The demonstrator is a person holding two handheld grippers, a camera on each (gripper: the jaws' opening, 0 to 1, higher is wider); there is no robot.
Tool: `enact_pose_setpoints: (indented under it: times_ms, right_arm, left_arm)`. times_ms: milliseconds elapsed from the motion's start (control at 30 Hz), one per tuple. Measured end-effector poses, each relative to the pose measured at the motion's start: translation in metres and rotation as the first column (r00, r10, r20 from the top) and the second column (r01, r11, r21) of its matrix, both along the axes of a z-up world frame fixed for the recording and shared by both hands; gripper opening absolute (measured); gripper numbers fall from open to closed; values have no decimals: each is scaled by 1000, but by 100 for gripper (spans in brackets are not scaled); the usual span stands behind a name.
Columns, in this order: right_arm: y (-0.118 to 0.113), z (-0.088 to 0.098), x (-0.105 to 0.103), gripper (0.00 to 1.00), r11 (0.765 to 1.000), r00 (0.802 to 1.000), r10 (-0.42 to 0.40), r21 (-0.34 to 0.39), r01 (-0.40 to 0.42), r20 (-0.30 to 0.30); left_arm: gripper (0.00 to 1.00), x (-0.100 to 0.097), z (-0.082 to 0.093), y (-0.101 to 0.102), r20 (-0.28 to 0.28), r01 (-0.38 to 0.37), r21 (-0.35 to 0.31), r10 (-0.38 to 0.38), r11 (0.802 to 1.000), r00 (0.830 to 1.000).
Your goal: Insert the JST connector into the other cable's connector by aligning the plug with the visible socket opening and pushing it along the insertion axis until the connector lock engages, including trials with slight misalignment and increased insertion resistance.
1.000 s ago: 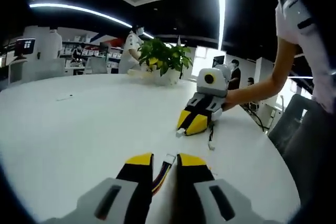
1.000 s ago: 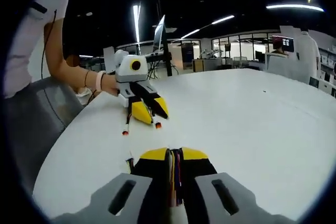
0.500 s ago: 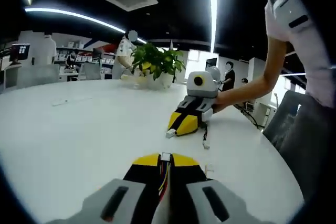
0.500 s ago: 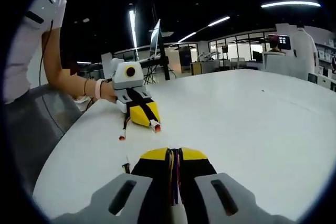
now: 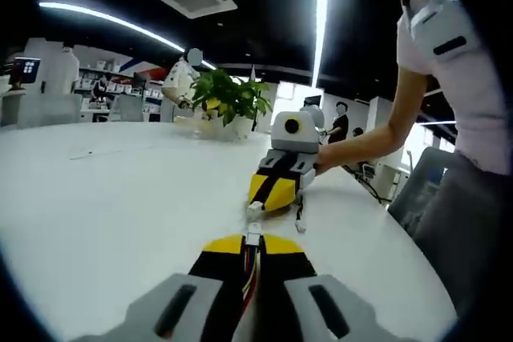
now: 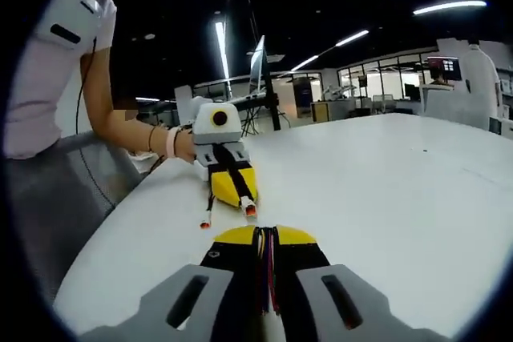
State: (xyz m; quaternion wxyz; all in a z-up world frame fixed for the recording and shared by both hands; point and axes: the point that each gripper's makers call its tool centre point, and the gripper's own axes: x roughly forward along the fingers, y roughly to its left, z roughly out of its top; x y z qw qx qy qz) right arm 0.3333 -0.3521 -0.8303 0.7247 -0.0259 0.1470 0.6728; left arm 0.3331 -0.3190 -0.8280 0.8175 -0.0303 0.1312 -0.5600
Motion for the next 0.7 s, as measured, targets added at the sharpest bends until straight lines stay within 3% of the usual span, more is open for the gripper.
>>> enact_pose_setpoints:
  times_ms: [267,700]
  right_arm:
    - [9,-5,-9,4,996,996,87,-15,-87,0]
    - [11,-7,-12,4,990,991,134,-34,-134,5]
  left_arm:
    - [0,-2,-5,-2,9,42,32,-43,999,999]
    - [0,-2,-3,-3,12,75,18,-75,997,997]
